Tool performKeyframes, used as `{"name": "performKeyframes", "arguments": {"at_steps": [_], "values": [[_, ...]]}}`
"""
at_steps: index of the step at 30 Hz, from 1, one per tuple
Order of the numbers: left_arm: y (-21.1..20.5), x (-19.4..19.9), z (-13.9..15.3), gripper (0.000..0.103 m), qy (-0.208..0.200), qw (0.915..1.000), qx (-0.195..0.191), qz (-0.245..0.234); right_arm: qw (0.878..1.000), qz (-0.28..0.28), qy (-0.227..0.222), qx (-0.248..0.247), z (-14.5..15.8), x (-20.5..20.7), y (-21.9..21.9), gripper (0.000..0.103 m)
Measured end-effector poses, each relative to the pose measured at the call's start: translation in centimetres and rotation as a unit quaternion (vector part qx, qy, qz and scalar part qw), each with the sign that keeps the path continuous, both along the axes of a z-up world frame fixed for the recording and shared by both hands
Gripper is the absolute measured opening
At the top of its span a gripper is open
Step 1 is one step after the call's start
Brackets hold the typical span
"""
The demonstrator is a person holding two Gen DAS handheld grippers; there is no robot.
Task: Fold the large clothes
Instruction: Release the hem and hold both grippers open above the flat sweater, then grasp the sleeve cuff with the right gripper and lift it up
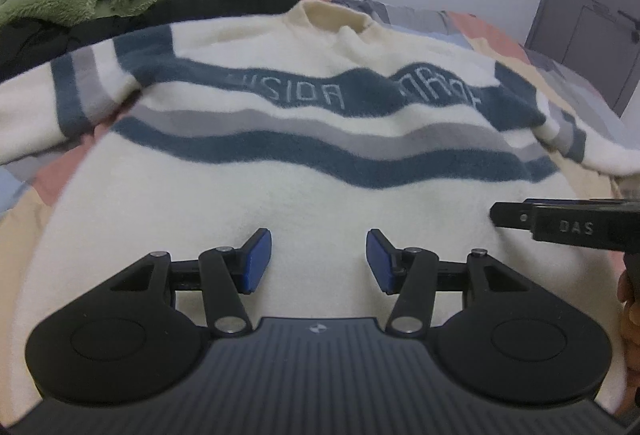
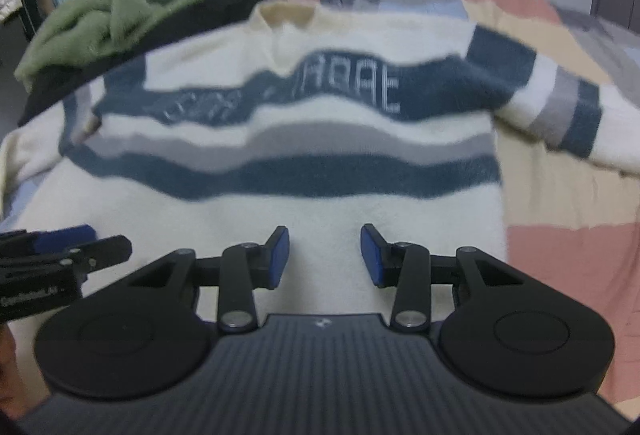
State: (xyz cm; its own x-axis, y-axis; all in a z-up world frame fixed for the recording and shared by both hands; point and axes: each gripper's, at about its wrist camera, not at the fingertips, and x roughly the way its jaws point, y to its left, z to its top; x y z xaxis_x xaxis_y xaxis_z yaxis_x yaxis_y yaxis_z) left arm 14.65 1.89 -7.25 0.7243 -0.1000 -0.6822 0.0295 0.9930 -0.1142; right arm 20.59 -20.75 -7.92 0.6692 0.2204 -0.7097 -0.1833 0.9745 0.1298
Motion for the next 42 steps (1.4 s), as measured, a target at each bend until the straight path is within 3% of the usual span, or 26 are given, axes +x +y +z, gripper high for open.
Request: {"name": "performKeyframes", "arguments": {"at_steps": [5, 10, 15, 21, 22, 24, 27, 29, 34, 38, 42], "values": [[0.0, 0.1, -1.0, 0.059, 0.003, 1.0000, -0.005, -0.008, 1.000, -0.006, 0.012, 0.005, -0.6, 0.4, 0.3, 0.045], [0.2, -0.1, -1.2, 0.059, -0.004, 0.9998, -0.017, -0.013, 0.997, -0.031, 0.015, 0.073, 0.9, 0.7, -1.7, 0.043], [1.2, -0.8, -0.8, 0.059, -0.008, 0.9987, -0.050, -0.010, 0.992, -0.083, 0.003, 0.095, 2.1, 1.2, -5.0, 0.043], [1.7, -1.5, -0.4, 0.059, -0.009, 0.9985, -0.054, 0.000, 0.977, -0.173, -0.008, 0.125, 2.9, 3.1, -10.7, 0.044], [1.8, -1.7, -0.3, 0.059, -0.014, 0.9982, -0.059, -0.001, 0.974, -0.189, -0.008, 0.127, 2.8, 3.4, -11.7, 0.047], [1.7, -1.8, 0.0, 0.059, -0.021, 0.9982, -0.057, 0.000, 0.966, -0.223, -0.010, 0.134, 2.6, 4.0, -14.1, 0.063], [1.4, -1.9, 0.0, 0.059, -0.022, 0.9985, -0.050, -0.003, 0.960, -0.245, -0.028, 0.131, 2.3, 4.5, -16.5, 0.069], [1.1, -1.8, -0.3, 0.059, -0.014, 0.9989, -0.044, -0.005, 0.949, -0.268, -0.027, 0.166, 1.5, 4.6, -18.3, 0.081], [0.4, -1.8, -0.6, 0.059, -0.015, 0.9994, -0.030, -0.012, 0.902, -0.333, 0.006, 0.274, -1.7, 5.4, -21.9, 0.081], [0.5, -1.9, -0.7, 0.059, -0.015, 0.9993, -0.034, -0.008, 0.887, -0.363, -0.014, 0.284, -3.0, 6.2, -24.2, 0.080], [0.8, -1.8, -0.7, 0.059, -0.016, 0.9990, -0.041, -0.001, 0.860, -0.407, -0.065, 0.302, -3.6, 5.9, -27.7, 0.079]]}}
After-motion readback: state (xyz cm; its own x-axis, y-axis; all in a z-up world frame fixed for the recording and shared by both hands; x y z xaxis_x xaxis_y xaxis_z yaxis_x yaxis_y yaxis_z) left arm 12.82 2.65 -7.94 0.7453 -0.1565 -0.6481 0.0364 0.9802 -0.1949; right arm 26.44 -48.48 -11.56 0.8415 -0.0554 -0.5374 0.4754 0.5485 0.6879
